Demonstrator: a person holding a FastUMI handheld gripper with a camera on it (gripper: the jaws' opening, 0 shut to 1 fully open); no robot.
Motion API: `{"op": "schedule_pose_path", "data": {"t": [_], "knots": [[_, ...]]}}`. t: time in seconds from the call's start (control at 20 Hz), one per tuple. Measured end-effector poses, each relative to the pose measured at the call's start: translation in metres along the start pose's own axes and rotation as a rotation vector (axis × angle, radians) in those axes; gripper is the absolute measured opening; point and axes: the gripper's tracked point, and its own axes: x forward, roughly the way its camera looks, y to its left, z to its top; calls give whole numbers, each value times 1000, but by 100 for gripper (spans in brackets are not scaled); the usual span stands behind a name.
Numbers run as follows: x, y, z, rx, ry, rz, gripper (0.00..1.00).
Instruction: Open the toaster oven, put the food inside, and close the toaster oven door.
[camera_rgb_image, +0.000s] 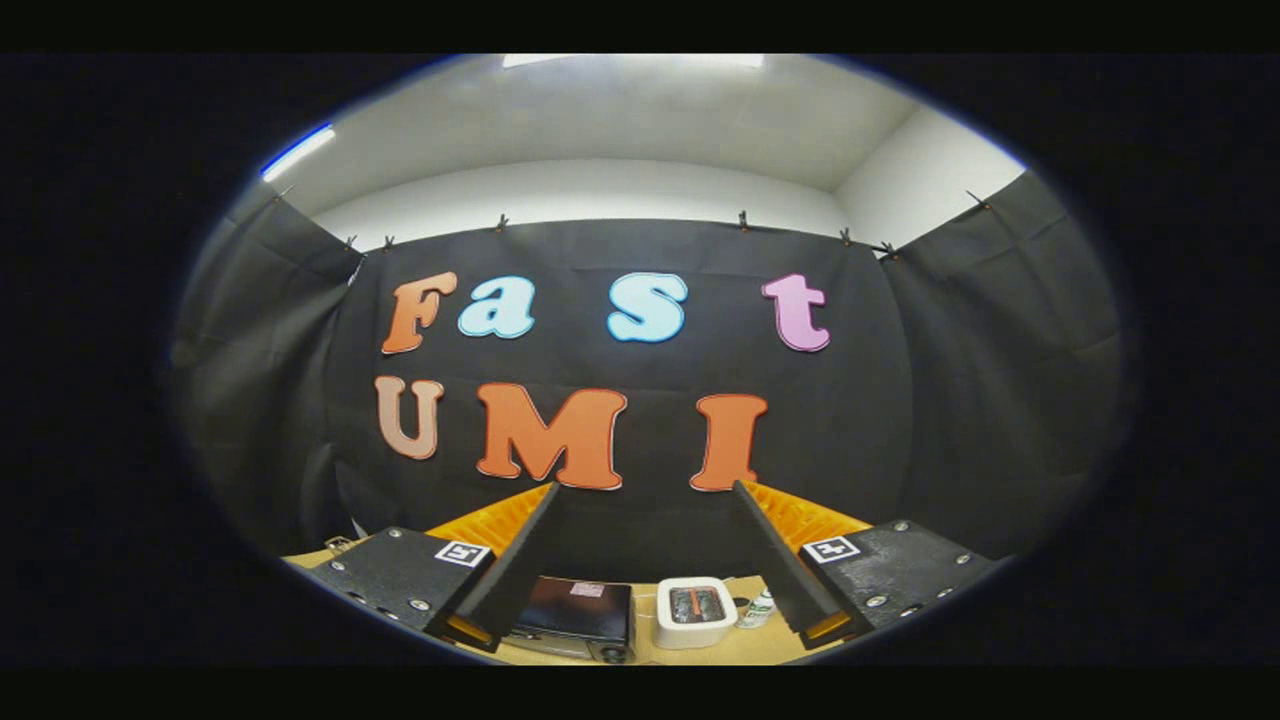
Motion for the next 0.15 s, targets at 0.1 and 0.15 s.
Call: {"op": "schedule_pose_path", "data": {"t": [0.1, 0.15], "knots": [[0, 4, 1, -6, 3, 16, 98], [0, 6, 3, -12, -1, 20, 98]]}}
